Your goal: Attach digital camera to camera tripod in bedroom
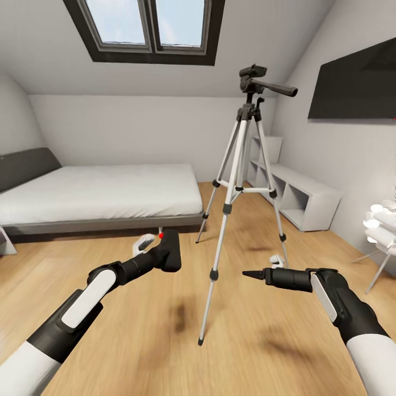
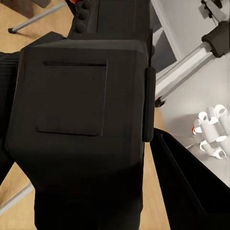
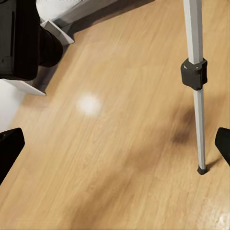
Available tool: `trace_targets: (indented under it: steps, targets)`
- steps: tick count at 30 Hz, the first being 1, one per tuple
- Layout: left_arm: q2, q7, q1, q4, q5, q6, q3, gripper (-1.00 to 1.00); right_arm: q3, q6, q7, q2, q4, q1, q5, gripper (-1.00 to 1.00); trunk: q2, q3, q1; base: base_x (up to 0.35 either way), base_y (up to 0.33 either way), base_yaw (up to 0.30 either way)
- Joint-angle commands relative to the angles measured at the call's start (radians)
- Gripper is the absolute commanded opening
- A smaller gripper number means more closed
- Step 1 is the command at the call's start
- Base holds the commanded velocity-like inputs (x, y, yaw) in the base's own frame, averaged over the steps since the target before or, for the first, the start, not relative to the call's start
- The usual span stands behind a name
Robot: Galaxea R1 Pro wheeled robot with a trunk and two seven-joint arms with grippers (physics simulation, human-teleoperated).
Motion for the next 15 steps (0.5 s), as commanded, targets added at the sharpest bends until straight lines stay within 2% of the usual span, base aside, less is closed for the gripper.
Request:
trace_targets:
  steps: [1, 15]
  targets:
    - [0.001, 0.008, -0.001, -0.001, 0.009, -0.001, -0.002, -1.00, 0.000, 0.005, -0.005, 0.000, 0.000, -0.001, -0.001, 1.00, 0.000, 0.003, -0.001, 0.000, 0.000, 0.000]
    - [0.002, 0.006, -0.001, -0.001, 0.009, -0.002, 0.000, -1.00, 0.000, 0.024, -0.022, 0.001, 0.000, 0.000, 0.002, 1.00, 0.003, 0.057, -0.007, 0.000, 0.000, 0.000]
